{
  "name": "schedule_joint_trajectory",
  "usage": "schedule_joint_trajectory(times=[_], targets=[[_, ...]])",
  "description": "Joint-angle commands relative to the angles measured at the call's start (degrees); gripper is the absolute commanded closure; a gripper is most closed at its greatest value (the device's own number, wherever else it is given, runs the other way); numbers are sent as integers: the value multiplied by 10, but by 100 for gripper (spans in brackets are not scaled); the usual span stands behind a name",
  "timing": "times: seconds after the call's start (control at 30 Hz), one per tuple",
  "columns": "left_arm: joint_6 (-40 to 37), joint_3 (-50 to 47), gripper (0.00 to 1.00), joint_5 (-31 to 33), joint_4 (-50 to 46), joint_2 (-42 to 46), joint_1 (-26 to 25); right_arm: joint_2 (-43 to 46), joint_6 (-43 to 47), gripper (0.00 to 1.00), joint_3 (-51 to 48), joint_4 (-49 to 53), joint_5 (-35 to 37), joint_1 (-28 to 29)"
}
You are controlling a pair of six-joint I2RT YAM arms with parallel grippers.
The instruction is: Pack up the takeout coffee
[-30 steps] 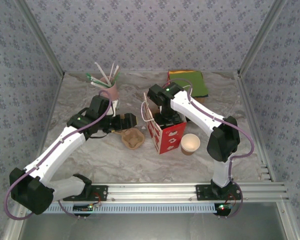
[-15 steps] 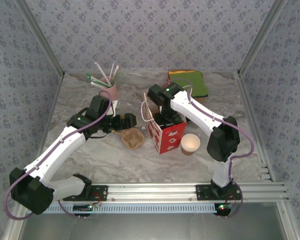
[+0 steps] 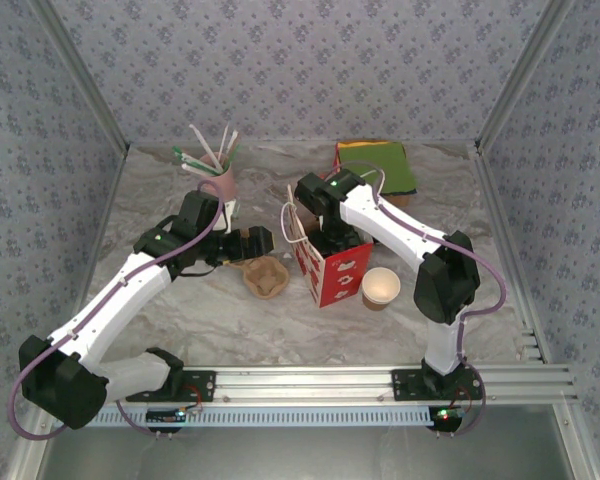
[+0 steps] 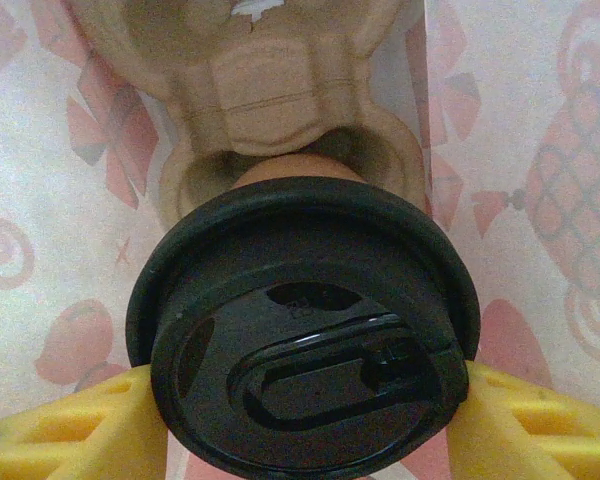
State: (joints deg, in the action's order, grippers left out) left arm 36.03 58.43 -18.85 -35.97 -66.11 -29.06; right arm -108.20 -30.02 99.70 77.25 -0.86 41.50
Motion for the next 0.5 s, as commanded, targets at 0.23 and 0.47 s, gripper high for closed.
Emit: schedule_joint_trajectory(times=[0.23,0.47], targets=[[-6,16,0,-2,-6,3,-6,7,1,35,-14,-4,11,0],[-6,16,0,0,-6,5,-6,6,0,35,-16,-3,10,0]])
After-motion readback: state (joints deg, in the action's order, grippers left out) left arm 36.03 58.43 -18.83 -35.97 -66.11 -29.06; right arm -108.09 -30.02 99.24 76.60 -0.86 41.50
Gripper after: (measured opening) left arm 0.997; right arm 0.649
